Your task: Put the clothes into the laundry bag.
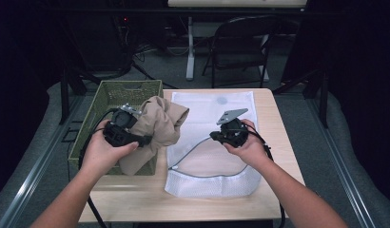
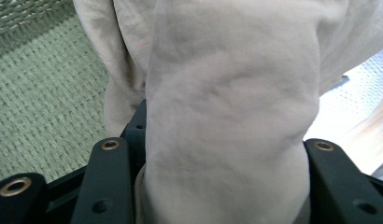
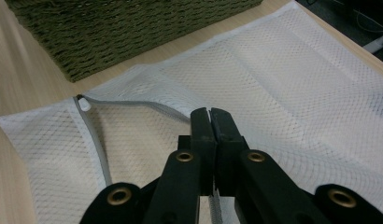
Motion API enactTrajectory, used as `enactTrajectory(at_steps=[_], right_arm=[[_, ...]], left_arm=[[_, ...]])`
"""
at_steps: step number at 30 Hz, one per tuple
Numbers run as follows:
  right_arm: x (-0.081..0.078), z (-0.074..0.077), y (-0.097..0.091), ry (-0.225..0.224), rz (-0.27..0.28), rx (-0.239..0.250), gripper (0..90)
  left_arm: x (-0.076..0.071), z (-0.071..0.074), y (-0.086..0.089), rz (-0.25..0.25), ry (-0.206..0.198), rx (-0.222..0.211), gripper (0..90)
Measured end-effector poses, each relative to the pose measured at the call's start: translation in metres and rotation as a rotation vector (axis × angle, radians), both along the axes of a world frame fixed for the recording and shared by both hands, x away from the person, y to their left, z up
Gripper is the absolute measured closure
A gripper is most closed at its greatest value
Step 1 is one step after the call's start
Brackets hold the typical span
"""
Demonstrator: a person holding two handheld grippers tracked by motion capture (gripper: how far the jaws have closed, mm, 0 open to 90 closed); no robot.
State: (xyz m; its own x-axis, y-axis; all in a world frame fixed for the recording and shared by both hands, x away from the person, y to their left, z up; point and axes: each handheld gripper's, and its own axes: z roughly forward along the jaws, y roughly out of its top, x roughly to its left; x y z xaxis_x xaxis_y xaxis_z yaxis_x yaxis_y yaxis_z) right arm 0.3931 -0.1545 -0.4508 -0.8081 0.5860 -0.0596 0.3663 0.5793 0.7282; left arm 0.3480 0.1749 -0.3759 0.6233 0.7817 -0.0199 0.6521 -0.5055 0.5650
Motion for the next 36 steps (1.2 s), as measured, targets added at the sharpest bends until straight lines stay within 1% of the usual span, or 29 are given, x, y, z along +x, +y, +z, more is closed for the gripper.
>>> enactTrajectory(at_steps=[4,12,15,22,25,29,36], right_arm=[[0.005,-0.001,0.001,0.006,-0.006,0.010,88.7],[0.013,-0.006,0.000,0.017,-0.020,0.004,88.7],[0.016,-0.007,-0.001,0.020,-0.029,0.006,88.7],[0.019,-0.009,-0.002,0.021,-0.043,0.012,88.7],[0.020,-0.009,-0.003,0.022,-0.042,0.011,88.7],[0.020,-0.009,-0.003,0.023,-0.044,0.010,88.7],[0.023,-0.011,-0.003,0.025,-0.052,0.016,88.7]], left_arm=[[-0.008,-0.002,-0.002,-0.019,-0.001,-0.004,49.0],[-0.022,-0.006,-0.007,-0.048,-0.003,-0.006,49.0],[-0.031,-0.010,-0.011,-0.069,0.000,-0.015,49.1],[-0.041,-0.020,-0.018,-0.101,0.012,-0.009,49.1],[-0.045,-0.023,-0.021,-0.113,0.014,0.002,49.1],[-0.049,-0.027,-0.026,-0.130,0.021,-0.001,49.2],[-0.059,-0.036,-0.036,-0.165,0.029,0.006,49.2]])
